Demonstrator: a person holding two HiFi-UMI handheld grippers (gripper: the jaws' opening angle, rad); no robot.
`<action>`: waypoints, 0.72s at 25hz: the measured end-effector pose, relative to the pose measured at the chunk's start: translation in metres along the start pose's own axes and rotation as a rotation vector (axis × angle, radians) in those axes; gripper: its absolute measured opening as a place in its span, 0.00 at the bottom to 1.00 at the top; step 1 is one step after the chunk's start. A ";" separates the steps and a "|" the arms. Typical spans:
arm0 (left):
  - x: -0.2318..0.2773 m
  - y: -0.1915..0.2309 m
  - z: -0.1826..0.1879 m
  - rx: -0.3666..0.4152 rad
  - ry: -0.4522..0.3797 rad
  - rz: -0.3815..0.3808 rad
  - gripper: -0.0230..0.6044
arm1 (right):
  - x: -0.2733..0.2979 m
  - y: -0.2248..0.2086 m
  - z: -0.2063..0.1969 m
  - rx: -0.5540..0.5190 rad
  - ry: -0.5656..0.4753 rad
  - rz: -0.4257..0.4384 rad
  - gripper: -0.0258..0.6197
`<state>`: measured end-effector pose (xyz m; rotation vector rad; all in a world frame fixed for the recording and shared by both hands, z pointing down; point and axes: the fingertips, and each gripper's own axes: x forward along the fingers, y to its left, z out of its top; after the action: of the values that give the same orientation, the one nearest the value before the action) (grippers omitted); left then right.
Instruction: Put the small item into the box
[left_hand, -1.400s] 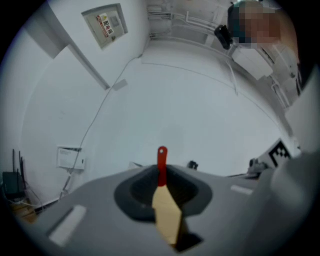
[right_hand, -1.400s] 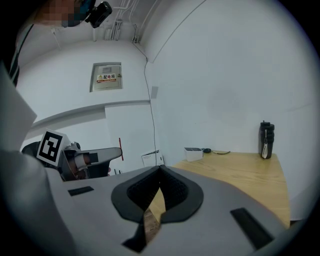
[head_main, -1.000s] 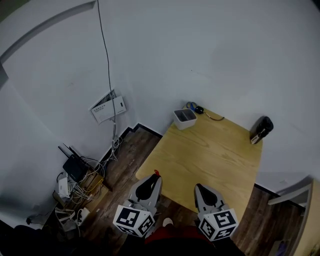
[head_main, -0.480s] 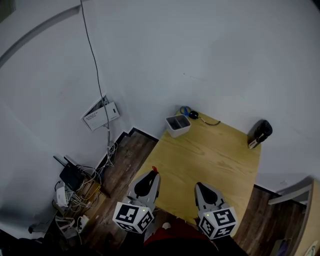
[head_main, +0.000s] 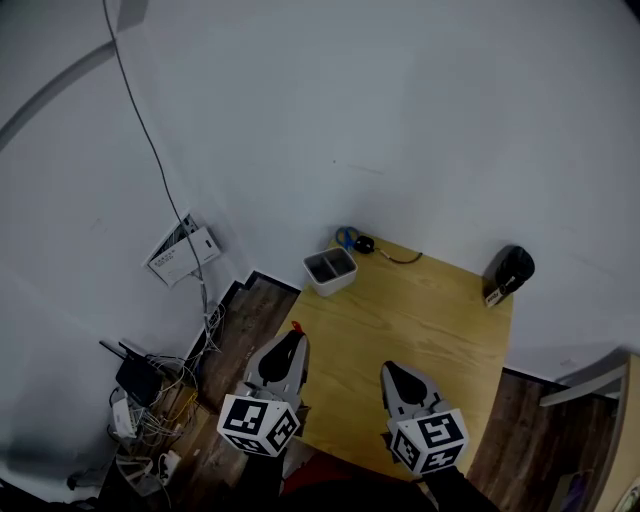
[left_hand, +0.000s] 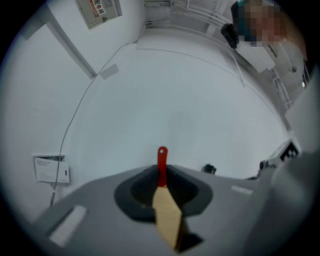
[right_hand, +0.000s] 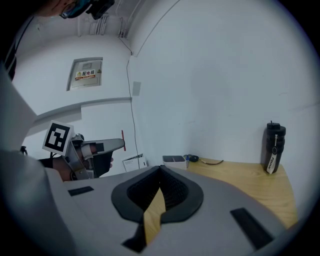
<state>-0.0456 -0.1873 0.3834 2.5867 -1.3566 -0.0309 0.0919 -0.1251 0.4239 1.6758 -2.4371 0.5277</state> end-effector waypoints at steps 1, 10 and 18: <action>0.007 -0.001 0.002 0.009 0.001 -0.006 0.12 | 0.002 -0.003 0.001 0.004 -0.002 0.001 0.05; 0.069 0.008 0.014 0.047 0.011 -0.086 0.12 | 0.032 -0.023 0.014 0.026 -0.010 -0.061 0.05; 0.115 0.034 0.016 0.074 0.057 -0.219 0.12 | 0.076 -0.025 0.025 0.047 -0.011 -0.171 0.05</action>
<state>-0.0088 -0.3030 0.3838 2.7634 -1.0697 0.0591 0.0890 -0.2087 0.4291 1.8886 -2.2765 0.5566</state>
